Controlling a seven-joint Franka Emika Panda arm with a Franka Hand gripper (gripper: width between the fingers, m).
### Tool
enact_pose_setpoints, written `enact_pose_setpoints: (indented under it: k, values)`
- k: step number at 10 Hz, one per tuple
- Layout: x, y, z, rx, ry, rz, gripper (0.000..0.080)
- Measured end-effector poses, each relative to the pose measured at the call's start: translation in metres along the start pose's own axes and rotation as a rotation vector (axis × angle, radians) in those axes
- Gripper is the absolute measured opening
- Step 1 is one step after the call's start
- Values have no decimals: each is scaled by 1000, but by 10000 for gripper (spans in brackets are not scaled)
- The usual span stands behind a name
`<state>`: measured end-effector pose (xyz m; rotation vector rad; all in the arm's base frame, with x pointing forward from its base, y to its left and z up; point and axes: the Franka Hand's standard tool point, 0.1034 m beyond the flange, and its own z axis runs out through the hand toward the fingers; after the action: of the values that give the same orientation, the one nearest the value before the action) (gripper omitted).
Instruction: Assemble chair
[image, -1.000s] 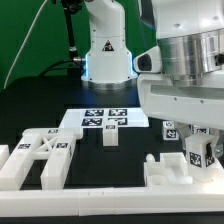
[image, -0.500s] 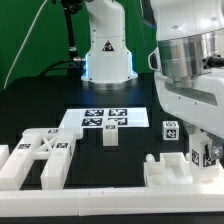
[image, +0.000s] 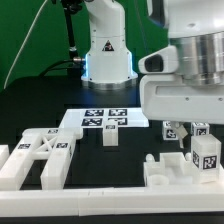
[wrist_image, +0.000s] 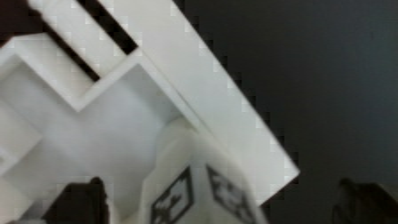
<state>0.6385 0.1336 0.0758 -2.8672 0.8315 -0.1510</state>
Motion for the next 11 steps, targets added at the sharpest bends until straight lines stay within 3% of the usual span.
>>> enact_pose_setpoints:
  k: [2, 4, 6, 7, 9, 10, 11]
  values:
    - [1, 2, 2, -4, -3, -139, 648]
    - [5, 0, -1, -21, 12, -429, 649]
    - [7, 4, 5, -37, 6, -696, 649]
    - [7, 3, 5, -35, 6, -664, 649]
    - [7, 4, 6, -36, 5, -656, 412]
    - [8, 6, 5, -38, 7, -614, 412]
    - [9, 7, 6, -40, 9, -531, 297]
